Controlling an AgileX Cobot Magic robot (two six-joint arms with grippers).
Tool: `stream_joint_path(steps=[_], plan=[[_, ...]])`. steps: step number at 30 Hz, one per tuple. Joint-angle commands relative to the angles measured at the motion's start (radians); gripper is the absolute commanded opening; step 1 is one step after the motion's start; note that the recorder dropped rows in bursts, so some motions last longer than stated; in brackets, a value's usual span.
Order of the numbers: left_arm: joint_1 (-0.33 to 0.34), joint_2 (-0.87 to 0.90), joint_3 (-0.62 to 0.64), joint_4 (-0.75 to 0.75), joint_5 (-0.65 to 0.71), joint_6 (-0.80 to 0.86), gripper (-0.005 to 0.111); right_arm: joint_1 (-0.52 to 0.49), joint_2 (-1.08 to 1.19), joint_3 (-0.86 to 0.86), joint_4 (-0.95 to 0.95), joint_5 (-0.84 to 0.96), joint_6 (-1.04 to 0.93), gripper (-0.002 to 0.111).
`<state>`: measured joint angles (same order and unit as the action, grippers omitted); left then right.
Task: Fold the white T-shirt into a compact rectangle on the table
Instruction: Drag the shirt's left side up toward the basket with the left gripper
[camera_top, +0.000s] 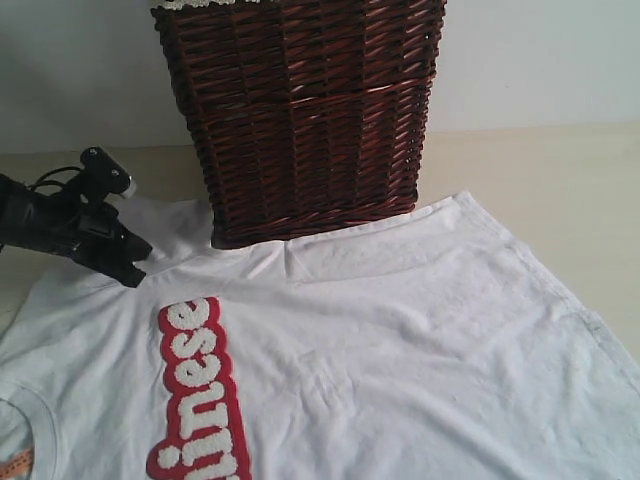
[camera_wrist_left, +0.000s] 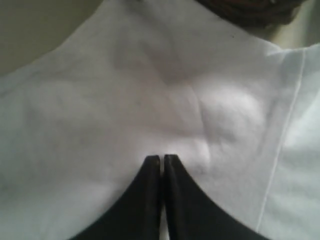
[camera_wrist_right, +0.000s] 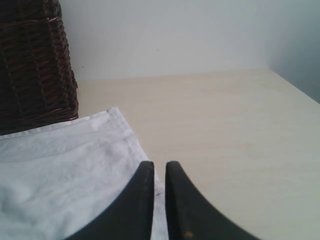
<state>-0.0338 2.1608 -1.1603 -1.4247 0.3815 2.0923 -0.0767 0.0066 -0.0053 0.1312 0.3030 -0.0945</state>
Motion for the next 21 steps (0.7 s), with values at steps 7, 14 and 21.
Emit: stream_joint_path(steps=[7, 14, 21], plan=[[0.003, 0.050, -0.125, -0.048, -0.180, 0.005, 0.000, -0.006, -0.007, 0.005, -0.003, -0.013, -0.007, 0.011], [0.006, -0.078, -0.125, -0.251, -0.178, -0.019, 0.000, -0.006, -0.007, 0.005, -0.003, -0.013, -0.007, 0.011], [0.068, -0.259, -0.078, -0.254, -0.094, -0.210, 0.000, -0.006, -0.007, 0.005, -0.003, -0.013, -0.007, 0.011]])
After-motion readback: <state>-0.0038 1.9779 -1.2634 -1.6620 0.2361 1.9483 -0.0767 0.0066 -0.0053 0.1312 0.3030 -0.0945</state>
